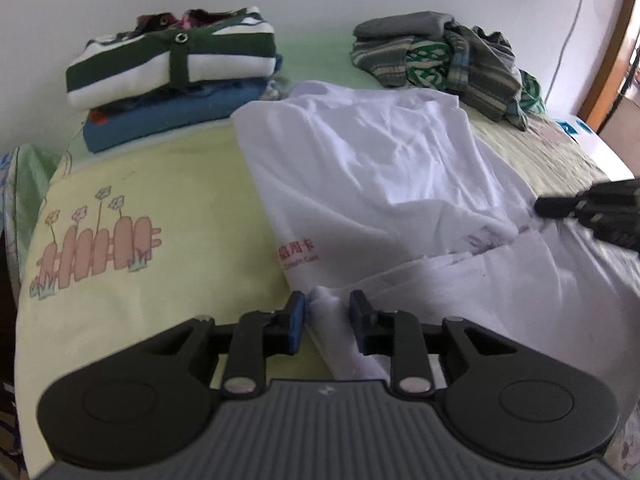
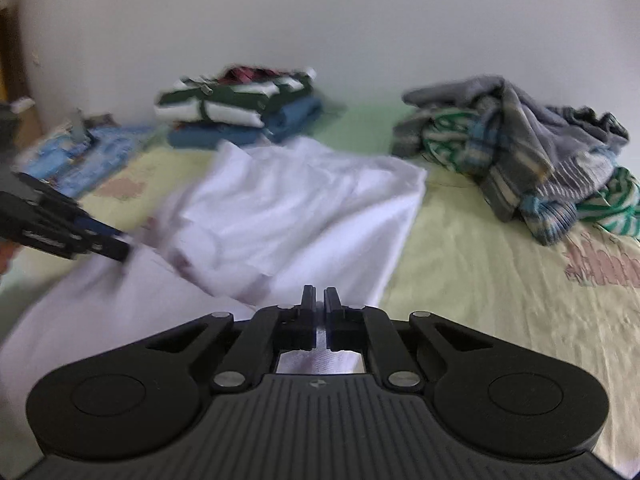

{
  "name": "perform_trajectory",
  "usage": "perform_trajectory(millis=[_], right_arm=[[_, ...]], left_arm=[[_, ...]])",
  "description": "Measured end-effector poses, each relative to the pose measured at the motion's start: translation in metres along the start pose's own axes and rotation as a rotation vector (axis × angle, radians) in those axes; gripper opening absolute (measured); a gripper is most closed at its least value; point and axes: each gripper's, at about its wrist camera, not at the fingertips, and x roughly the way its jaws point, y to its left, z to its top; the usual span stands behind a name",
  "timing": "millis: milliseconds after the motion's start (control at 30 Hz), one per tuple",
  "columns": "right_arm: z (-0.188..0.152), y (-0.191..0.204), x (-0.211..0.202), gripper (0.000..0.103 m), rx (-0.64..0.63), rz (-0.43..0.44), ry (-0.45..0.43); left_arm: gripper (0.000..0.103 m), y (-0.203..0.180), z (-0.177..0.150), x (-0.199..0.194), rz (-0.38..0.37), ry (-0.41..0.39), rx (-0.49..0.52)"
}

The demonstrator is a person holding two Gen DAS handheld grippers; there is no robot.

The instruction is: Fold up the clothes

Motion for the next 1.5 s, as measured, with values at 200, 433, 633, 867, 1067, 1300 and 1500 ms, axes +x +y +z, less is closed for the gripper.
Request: perform_trajectory(millis=[200,433,633,867,1067,1300,1500], right_arm=[[0.004,-0.010,-0.007,0.018,0.081,0.043,-0.024],[-0.007,0.013,-0.012,0.047,-0.054,0.075,0.049],[-0.008,0.010,0.009,0.005,0.008,-0.019,0.024],[0.000,-0.003,0.003,0.006,0.087,-0.070,0.002],[-0.008,0.008,-0.036,0.012,0.084,0.068,0.067],[-0.019,0.016,-0.015,0.018,0.129,-0.034,0.091],[-0.028,0.025,-0.078,0.025,0.162,-0.011,0.077]], left_arm=[[0.031,-0.009,-0.001,-0.002,0.041,-0.006,0.040],[0.031,-0.011,-0.004,-0.003,0.060,-0.021,0.023],[0.040,-0.018,-0.005,-0.002,0.104,-0.031,0.066],[0.044,-0.013,-0.004,-0.009,0.133,-0.048,0.027],[0.032,-0.019,-0.013,-0.053,0.101,-0.148,-0.014],[0.043,-0.051,-0.022,-0.033,0.011,-0.082,0.058],[0.048,-0.053,-0.049,-0.055,0.011,-0.081,0.106]])
